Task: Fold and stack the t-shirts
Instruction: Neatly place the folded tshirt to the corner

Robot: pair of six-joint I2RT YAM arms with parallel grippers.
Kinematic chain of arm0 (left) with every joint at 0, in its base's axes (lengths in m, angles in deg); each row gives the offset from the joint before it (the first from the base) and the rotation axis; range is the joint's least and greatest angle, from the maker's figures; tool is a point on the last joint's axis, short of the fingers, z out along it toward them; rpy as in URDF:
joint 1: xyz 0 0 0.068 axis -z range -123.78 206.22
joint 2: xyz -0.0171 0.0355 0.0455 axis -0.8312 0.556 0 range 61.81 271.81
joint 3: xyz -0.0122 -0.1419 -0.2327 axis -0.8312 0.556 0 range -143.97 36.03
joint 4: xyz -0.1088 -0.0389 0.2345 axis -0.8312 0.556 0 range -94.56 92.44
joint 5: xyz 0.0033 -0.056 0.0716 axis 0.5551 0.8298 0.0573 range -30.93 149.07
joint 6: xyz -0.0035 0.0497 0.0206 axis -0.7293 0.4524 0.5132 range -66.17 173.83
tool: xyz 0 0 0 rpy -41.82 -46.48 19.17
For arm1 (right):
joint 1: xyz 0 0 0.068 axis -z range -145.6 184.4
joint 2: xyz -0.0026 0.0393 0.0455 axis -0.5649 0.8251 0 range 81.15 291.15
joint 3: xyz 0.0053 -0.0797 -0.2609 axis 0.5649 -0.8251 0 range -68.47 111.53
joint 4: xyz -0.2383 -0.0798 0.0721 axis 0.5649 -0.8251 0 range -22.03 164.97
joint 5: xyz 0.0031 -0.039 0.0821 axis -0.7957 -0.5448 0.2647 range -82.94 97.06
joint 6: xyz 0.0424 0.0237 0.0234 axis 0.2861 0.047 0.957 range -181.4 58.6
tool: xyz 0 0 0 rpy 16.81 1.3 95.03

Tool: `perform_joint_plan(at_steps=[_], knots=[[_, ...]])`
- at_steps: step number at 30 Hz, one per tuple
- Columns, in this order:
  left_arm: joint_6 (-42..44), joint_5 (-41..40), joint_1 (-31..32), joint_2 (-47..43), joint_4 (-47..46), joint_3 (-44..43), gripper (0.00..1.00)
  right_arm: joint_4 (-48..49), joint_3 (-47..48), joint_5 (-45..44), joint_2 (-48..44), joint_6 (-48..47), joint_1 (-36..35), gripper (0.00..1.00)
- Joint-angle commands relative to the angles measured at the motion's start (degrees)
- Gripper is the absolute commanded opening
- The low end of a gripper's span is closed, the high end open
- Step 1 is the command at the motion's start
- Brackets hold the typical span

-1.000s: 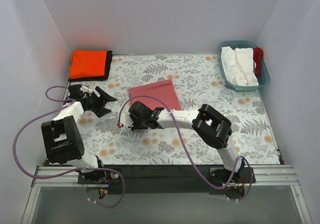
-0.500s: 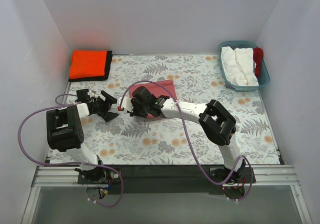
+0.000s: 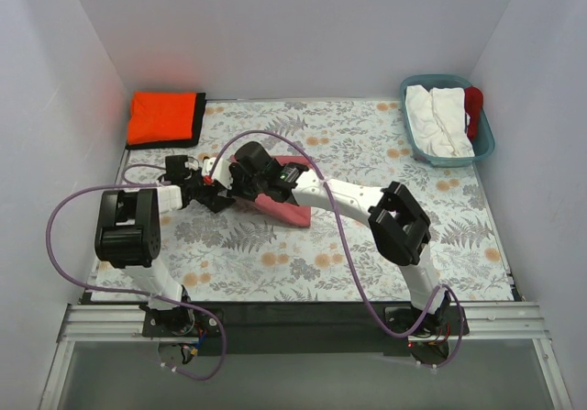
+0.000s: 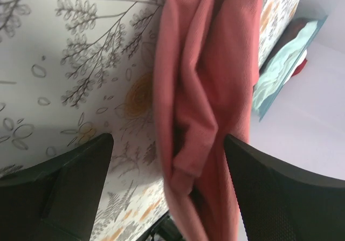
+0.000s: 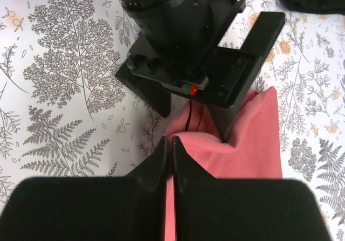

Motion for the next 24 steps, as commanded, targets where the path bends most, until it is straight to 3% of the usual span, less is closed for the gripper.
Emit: perform_joint_plan(at_steps=[1, 8, 15, 24], knots=[[-3.7, -6.7, 1.0, 1.5, -3.8, 0.0, 0.84, -0.1, 2.4, 1.9, 0.7, 1.6, -0.3, 0.01], [-4.1, -8.1, 0.9, 1.3, -3.6, -0.5, 0.85, -0.2, 1.7, 2.0, 0.7, 2.0, -0.3, 0.01], [1.9, -7.9, -4.8, -8.9, 5.5, 2.4, 0.86, -0.2, -0.1, 2.1, -0.2, 1.5, -0.3, 0.01], [-1.7, -3.7, -2.5, -5.0, -4.2, 3.2, 0.86, -0.2, 0.5, 1.8, 0.7, 1.3, -0.3, 0.01]])
